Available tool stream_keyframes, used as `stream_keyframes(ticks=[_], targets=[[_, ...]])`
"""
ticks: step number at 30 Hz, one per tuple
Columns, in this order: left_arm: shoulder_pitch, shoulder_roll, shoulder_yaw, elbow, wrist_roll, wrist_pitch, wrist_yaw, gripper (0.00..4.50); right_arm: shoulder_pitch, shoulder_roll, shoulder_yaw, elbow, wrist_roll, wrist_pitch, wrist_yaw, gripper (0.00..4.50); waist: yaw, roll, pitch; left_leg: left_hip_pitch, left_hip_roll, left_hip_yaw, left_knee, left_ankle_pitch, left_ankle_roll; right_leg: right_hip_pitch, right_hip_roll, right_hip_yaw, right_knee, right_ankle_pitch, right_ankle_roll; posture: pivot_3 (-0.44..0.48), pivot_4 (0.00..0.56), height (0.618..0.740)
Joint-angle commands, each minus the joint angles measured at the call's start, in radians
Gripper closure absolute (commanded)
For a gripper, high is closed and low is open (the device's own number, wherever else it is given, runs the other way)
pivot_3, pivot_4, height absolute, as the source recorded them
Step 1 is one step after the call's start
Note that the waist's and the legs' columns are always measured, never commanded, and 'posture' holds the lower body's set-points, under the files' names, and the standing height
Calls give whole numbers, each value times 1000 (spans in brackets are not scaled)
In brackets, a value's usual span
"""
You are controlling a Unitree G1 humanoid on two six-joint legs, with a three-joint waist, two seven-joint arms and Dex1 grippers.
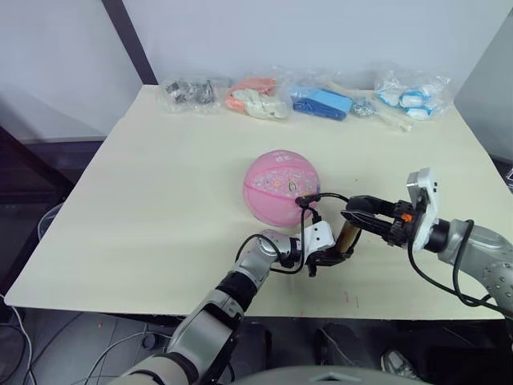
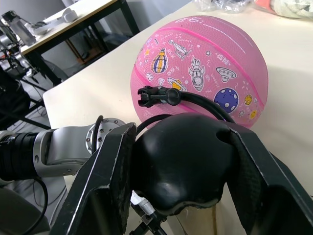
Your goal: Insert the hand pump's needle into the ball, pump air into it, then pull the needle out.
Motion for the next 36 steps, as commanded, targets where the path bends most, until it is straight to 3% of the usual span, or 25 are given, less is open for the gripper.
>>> stream_keyframes(ticks=[1,6,17,36], targets=[[51,20,-43,52,33,38,-34,3403,-94,-62,-130,-34,8,16,-36,2201,0,4,4,-1,0,0,0,0,0,-1,-1,0,0,0,0,0,150,740],[53,20,-47,50,34,38,-38,3403,-171,-116,-187,-30,39,53,-49,2201,4,3,6,-16,-2,0,4,0,0,-16,-1,0,5,3,-3,0,150,740],[54,20,-55,49,34,37,-42,3403,-315,-218,-252,38,67,70,-58,2201,4,3,16,-16,-2,1,5,0,0,-17,-2,1,8,3,-3,0,150,740],[54,24,-59,40,22,47,-40,3403,-443,-276,-285,116,149,89,-82,2201,1,5,20,-16,-2,2,5,0,0,-18,-2,2,10,3,-3,0,150,740]])
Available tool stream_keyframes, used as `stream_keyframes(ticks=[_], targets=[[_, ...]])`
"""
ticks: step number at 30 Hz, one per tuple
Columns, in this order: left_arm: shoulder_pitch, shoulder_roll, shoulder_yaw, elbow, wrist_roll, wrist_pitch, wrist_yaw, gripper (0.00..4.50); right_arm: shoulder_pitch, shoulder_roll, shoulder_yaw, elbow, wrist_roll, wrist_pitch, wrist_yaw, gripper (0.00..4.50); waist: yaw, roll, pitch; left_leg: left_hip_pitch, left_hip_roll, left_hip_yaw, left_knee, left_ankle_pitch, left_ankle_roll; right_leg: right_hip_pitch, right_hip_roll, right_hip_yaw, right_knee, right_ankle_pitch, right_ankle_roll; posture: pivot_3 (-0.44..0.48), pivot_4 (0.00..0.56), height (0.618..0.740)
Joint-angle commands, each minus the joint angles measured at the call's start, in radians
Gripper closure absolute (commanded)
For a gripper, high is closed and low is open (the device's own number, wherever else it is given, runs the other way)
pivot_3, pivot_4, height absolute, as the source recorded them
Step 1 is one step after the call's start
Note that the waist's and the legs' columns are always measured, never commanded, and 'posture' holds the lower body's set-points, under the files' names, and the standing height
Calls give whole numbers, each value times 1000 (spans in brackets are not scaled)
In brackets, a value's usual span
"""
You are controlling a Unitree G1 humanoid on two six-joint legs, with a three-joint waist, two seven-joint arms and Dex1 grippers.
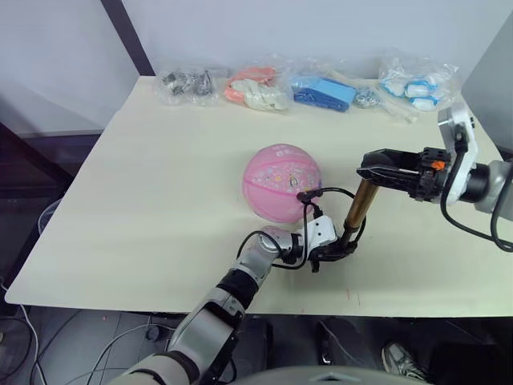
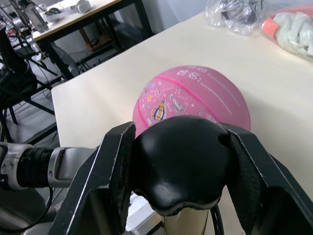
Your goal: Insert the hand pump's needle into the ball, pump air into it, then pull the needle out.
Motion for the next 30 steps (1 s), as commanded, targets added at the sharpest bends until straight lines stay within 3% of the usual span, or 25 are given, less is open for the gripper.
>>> stream_keyframes(ticks=[1,30], targets=[[64,28,-63,57,52,46,-45,3403,-109,-71,-234,12,-65,-80,-89,2201,0,0,0,0,0,0,0,0,0,0,0,0,0,0,0,0,150,740],[60,35,-68,59,57,39,-48,3403,-119,-143,-391,21,249,45,-85,2201,1,1,2,0,1,1,0,0,0,0,0,1,1,0,0,0,150,740]])
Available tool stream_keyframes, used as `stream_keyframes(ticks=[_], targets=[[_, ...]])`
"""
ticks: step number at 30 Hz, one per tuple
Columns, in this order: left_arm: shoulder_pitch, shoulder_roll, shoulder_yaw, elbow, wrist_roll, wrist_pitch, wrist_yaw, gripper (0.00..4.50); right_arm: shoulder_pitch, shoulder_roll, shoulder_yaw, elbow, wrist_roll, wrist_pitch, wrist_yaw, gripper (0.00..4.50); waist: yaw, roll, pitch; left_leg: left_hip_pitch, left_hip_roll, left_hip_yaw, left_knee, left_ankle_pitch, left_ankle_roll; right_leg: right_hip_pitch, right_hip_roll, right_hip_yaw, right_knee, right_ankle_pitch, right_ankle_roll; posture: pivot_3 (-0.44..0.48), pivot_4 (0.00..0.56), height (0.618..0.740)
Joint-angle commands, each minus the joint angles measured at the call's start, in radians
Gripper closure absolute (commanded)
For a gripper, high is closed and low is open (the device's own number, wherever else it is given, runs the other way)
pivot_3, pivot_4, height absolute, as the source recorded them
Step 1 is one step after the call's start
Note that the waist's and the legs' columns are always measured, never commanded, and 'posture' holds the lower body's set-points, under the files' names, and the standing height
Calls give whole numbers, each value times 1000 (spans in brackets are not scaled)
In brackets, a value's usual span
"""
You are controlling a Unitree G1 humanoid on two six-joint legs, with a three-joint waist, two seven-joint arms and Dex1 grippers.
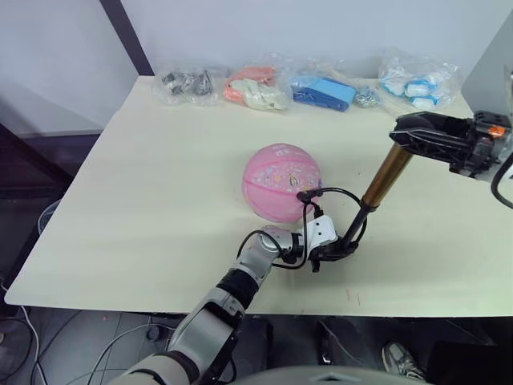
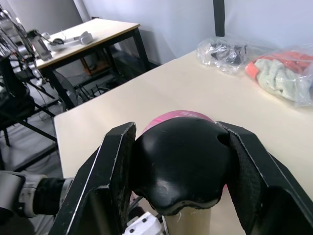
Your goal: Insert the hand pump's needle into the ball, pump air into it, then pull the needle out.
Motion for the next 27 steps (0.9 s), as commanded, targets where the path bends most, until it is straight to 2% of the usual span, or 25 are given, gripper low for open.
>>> stream_keyframes(ticks=[1,6,16,23,27], targets=[[61,35,-64,71,60,36,-38,3403,-60,-48,-197,-3,38,-53,-29,2201,0,0,0,0,0,0,0,0,0,0,0,0,0,0,0,0,150,740],[61,36,-66,72,63,29,-35,3403,5,-40,-203,-40,77,-18,-34,2201,2,0,0,0,0,0,0,0,0,0,0,0,0,0,0,0,150,740],[57,34,-66,82,71,16,-20,3403,78,15,-183,-103,208,-15,-135,2201,2,0,0,0,0,0,1,0,0,0,0,0,0,0,0,0,150,740],[57,36,-68,91,76,8,-5,3403,180,33,-185,-218,224,-14,-54,2201,4,-1,-1,1,0,1,1,0,0,1,0,0,1,0,0,0,150,740],[56,37,-70,96,83,-1,5,3403,217,32,-178,-251,257,-26,-58,2201,4,-1,-1,2,0,1,1,0,0,2,1,0,1,0,0,0,150,740]])
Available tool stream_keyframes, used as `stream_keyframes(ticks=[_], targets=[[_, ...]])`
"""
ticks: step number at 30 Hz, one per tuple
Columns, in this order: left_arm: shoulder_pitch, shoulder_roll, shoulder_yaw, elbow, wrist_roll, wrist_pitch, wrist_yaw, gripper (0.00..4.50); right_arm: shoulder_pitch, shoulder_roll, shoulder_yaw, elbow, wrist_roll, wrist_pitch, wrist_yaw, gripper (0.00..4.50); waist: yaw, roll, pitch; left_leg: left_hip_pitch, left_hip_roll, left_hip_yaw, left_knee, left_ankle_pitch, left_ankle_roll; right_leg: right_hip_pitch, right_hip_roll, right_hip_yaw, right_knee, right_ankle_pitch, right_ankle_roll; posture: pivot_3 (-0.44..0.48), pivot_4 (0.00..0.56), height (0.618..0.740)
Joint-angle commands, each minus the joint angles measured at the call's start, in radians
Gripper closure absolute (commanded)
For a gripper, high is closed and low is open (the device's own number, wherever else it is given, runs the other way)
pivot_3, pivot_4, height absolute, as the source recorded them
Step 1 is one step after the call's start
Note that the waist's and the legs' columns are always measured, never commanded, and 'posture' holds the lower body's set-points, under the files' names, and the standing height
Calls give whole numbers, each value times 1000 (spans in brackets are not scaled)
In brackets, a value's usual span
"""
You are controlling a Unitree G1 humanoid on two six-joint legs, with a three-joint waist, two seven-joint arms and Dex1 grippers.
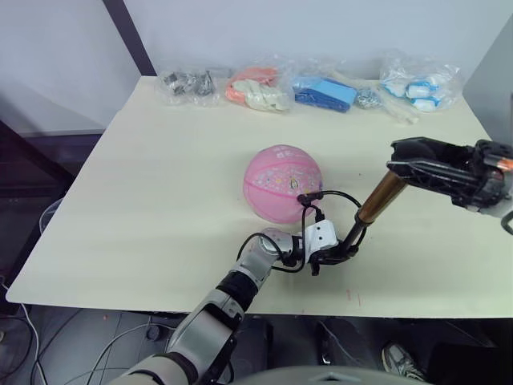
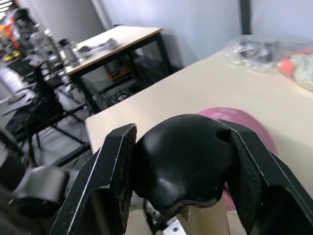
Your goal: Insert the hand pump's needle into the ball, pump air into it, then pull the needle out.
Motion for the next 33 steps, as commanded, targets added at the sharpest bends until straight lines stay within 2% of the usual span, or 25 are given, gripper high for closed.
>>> stream_keyframes(ticks=[1,14,20,31,33], targets=[[48,29,-50,91,66,27,-1,3403,20,-6,-29,-44,42,-31,14,2201,0,0,0,0,0,0,0,0,0,0,0,0,0,0,0,0,150,740],[47,31,-52,121,82,-25,26,3403,98,-29,-2,-23,46,-52,-71,2201,2,-6,-4,1,0,0,1,0,0,1,0,0,1,0,0,0,150,740],[45,35,-57,134,86,-45,30,3403,60,-58,36,32,104,-46,-122,2201,2,-6,-5,1,0,0,1,0,0,1,0,0,1,0,0,0,150,740],[45,31,-55,138,83,-44,34,3403,103,13,122,16,14,-58,-100,2201,1,-9,-8,1,0,-1,1,0,0,1,0,0,1,0,0,0,150,740],[45,32,-55,136,83,-42,34,3403,137,35,152,2,-51,-64,-74,2201,1,-11,-10,1,0,-1,1,0,0,1,0,0,1,0,0,0,150,740]])
